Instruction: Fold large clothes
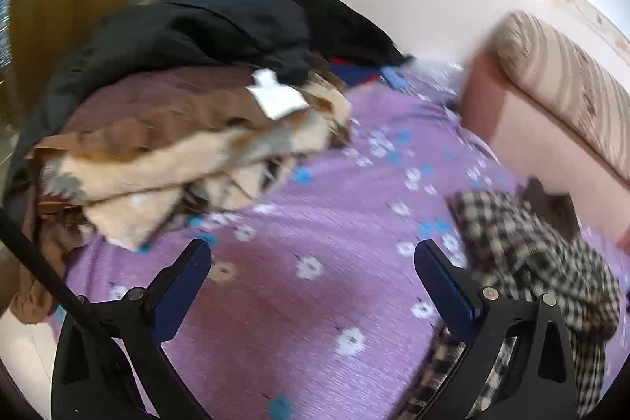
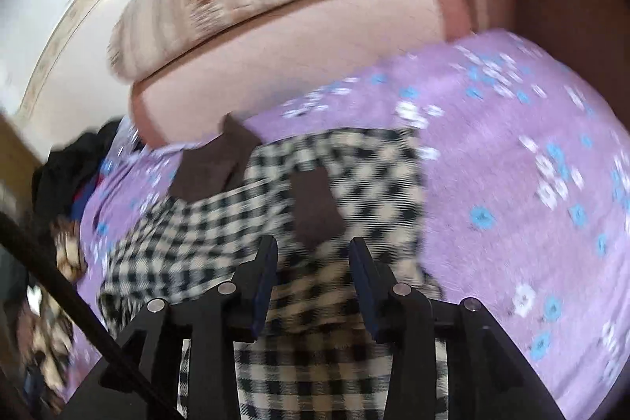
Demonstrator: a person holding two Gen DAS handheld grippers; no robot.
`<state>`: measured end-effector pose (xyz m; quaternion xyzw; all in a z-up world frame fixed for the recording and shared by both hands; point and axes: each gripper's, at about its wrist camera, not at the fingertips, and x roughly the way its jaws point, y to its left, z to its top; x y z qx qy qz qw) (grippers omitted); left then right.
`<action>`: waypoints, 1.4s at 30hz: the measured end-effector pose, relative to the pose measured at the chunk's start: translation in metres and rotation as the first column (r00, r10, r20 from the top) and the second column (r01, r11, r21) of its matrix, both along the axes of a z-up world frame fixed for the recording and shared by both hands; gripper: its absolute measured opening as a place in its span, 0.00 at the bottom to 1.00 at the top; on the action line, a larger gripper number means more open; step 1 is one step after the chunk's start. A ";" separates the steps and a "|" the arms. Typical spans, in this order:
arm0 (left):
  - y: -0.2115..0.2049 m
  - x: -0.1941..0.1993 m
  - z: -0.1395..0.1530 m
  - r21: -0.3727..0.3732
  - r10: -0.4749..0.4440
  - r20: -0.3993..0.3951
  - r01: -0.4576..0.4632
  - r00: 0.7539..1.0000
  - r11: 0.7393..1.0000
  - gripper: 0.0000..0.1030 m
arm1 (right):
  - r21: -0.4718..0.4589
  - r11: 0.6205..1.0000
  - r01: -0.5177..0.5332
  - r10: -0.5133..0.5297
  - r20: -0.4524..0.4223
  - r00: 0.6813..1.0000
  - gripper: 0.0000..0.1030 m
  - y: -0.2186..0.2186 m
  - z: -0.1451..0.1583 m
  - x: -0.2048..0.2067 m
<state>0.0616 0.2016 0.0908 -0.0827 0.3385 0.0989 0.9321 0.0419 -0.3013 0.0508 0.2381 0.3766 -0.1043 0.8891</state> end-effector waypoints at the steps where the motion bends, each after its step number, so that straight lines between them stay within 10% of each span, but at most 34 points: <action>1: -0.005 0.001 -0.002 0.007 -0.018 -0.009 0.018 1.000 1.000 1.00 | -0.019 0.999 -0.034 0.034 -0.003 0.999 0.41 0.012 0.001 0.003; 10: -0.022 0.011 -0.011 0.037 -0.070 -0.053 0.072 0.996 0.997 1.00 | 0.062 0.948 -0.311 0.310 0.033 0.950 0.37 0.125 -0.014 0.052; 17: -0.005 0.018 -0.012 0.012 -0.026 -0.058 0.026 0.998 1.000 1.00 | 0.370 0.861 -0.348 0.393 -0.051 0.918 0.32 0.187 -0.070 0.115; 25: -0.010 0.023 -0.018 0.013 -0.065 -0.094 0.066 0.993 0.998 1.00 | 0.452 0.692 -0.563 0.643 -0.032 0.765 0.32 0.241 -0.080 0.060; 31: -0.026 0.017 -0.033 -0.001 -0.225 -0.168 0.229 0.960 0.974 1.00 | 0.343 0.829 -0.442 0.474 -0.012 0.880 0.45 0.131 -0.042 -0.013; 35: -0.032 0.011 -0.056 -0.174 -0.403 -0.267 0.368 0.875 0.914 0.83 | 0.286 0.932 -0.223 0.245 -0.043 0.969 0.52 0.032 -0.034 -0.069; 38: -0.037 0.004 -0.072 -0.266 -0.490 -0.327 0.419 0.808 0.868 0.62 | 0.256 0.966 -0.043 0.073 -0.108 0.991 0.52 -0.026 -0.047 -0.112; 42: -0.042 -0.014 -0.076 -0.281 -0.549 -0.309 0.477 0.777 0.833 0.62 | 0.217 0.976 0.023 0.008 -0.144 0.990 0.52 -0.046 -0.066 -0.152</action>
